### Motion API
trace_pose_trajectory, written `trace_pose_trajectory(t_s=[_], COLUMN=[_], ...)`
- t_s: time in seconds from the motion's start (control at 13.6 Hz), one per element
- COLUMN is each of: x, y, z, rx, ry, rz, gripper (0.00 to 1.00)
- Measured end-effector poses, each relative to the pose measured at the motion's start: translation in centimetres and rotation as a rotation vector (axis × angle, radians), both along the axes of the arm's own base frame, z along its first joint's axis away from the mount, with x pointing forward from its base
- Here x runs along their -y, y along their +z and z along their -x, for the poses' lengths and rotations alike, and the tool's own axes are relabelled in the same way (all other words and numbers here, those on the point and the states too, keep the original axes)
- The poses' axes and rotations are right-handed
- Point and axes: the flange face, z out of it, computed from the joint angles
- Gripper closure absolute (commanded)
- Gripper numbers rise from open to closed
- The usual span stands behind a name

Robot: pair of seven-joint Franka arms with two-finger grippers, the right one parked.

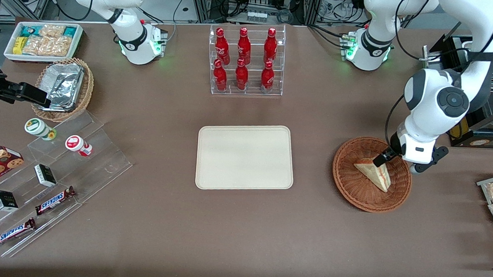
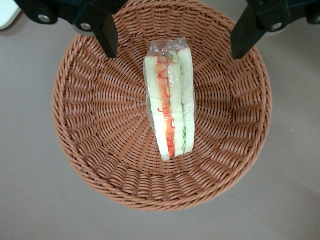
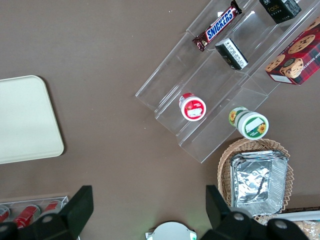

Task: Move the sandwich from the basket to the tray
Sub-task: 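Lower the left gripper and close it on the wrapped sandwich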

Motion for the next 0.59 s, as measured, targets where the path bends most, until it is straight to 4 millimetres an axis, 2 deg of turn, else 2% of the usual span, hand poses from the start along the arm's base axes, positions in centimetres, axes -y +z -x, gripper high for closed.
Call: trace_pose_trajectory(t_s=[0.59], x=[0.0], y=[-4.2], z=[0.2], rx=[-0.010], ry=[0.019], rz=[0.012], gripper=[0.01])
